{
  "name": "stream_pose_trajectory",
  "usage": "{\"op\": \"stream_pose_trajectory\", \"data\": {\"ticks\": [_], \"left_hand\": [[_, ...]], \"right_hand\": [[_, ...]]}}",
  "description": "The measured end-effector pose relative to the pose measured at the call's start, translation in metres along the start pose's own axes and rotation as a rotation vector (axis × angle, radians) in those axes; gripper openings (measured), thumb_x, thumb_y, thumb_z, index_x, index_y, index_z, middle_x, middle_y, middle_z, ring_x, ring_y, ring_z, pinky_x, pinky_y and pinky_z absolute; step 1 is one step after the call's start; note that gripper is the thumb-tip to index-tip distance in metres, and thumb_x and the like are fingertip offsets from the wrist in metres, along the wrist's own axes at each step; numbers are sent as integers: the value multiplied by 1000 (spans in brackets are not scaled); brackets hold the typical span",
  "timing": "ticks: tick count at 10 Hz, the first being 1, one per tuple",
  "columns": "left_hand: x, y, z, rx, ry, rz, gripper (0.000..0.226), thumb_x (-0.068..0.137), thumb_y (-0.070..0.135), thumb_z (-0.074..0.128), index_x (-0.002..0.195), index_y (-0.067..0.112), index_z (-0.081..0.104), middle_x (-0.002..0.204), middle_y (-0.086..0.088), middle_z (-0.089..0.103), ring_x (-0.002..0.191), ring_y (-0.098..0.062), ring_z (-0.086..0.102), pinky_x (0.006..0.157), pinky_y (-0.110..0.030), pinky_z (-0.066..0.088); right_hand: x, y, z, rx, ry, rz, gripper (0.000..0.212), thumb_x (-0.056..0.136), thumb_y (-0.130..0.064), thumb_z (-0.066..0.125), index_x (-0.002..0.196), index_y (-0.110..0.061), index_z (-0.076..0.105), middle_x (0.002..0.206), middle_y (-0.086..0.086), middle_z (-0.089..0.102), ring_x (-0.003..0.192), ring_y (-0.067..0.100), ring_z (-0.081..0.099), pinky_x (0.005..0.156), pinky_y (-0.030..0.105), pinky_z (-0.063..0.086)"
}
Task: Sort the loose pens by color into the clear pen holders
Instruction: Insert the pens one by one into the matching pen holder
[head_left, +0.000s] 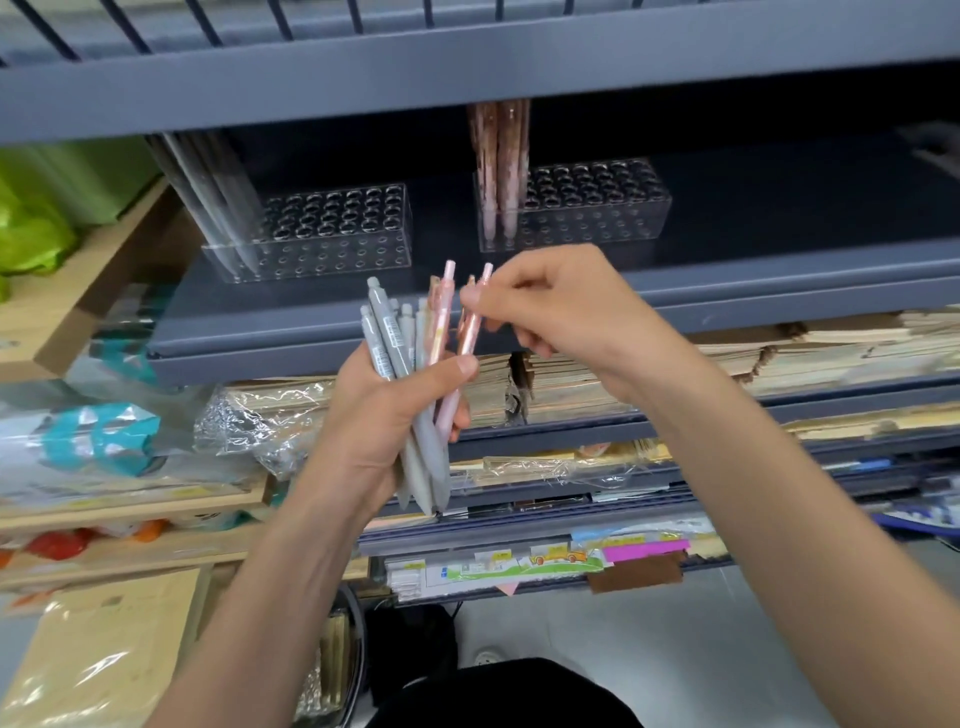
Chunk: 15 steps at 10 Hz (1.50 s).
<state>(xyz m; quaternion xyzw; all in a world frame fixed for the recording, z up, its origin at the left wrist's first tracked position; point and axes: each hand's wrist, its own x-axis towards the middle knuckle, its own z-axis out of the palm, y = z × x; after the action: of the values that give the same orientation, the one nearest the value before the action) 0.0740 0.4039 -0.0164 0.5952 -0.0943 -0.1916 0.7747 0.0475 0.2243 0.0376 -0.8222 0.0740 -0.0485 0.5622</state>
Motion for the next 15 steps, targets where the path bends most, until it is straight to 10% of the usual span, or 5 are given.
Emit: {"op": "stream_pose_trajectory", "data": {"ticks": [3,6,8,11,15], "left_hand": [[7,-9,-2,-130,137,-21,15,92,21,68,94,13,55,82,-7,69,44,-18,49,43,-28,42],[13,4,-6,-197,124,-33,24,95,33,65,95,16,48,66,2,52,43,-16,40,42,-25,37],[16,6,-10,-215,152,-46,17,97,24,60,89,17,46,63,1,49,41,-14,37,40,-24,35],[19,11,-18,-189,106,-25,20,95,24,62,88,17,44,67,0,52,41,-15,39,41,-24,36],[18,16,-27,-145,74,-32,18,99,28,59,94,16,46,69,0,53,43,-15,38,42,-24,35]], "right_hand": [[18,4,-42,466,521,-158,11,102,-8,42,95,-10,51,87,16,67,68,24,71,64,30,59],[64,3,-70,201,961,-97,31,104,-8,31,78,-9,49,65,9,54,54,26,51,56,31,45],[83,-3,-58,-392,763,-225,22,92,-7,52,77,-22,57,94,15,70,94,31,67,90,42,53],[116,-9,-45,-564,535,-186,29,100,-12,37,120,-6,57,120,16,62,112,33,56,94,33,44],[122,-20,-46,-598,454,-123,33,101,-9,35,126,-1,55,129,15,60,118,31,57,104,37,41]]}}
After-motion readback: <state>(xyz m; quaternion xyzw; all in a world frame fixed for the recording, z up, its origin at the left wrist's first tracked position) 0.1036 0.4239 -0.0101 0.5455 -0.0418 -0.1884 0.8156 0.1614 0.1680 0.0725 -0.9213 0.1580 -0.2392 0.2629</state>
